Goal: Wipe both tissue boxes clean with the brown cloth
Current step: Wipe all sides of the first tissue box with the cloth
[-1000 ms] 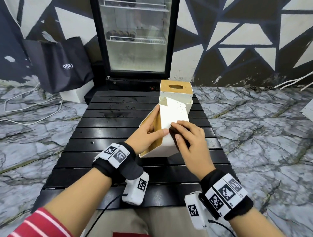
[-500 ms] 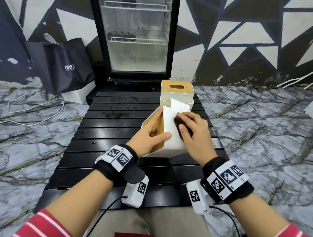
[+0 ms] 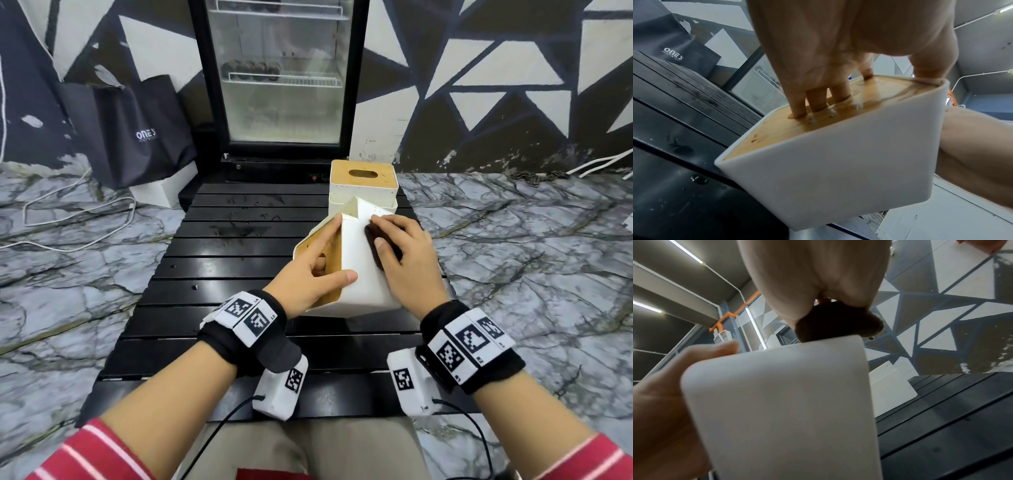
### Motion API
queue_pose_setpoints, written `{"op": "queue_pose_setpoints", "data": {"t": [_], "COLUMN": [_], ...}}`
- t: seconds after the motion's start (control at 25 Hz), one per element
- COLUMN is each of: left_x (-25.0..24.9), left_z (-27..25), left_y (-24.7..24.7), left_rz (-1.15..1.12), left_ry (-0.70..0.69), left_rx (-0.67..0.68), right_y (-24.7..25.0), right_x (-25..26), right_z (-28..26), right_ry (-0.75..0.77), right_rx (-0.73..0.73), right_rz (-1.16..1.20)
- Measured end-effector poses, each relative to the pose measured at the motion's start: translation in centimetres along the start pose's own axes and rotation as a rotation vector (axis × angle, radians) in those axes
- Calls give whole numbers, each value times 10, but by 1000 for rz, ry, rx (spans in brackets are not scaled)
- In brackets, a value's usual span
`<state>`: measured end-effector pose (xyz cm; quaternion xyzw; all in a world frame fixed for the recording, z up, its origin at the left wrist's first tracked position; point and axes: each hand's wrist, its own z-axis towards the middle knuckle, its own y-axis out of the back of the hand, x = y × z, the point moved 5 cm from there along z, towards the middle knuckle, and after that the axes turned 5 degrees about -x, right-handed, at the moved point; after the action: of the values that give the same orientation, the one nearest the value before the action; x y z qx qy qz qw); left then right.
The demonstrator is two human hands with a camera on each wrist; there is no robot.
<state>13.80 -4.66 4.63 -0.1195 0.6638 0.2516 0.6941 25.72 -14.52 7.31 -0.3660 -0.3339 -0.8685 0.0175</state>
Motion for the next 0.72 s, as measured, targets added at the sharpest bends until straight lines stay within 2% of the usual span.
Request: {"op": "queue_pose_setpoints", "data": {"t": [0.16, 0.36, 0.56, 0.72], "left_x": [2, 0, 3, 3], "left_z": [0, 1, 2, 2], "left_y": [-2, -2, -4, -5], "left_rz": [24, 21, 26, 29], "left_ry": [-2, 8, 8, 11], "left_rx": [24, 29, 48, 42], "right_y": [-3, -2, -5, -8], "right_x": [-3, 4, -2, 2], "right_z": [16, 13, 31, 33], "right_ry": [-58, 29, -31, 27], "right_rx": [-5, 12, 21, 50], "right_rz": [-22, -47, -83, -90]}}
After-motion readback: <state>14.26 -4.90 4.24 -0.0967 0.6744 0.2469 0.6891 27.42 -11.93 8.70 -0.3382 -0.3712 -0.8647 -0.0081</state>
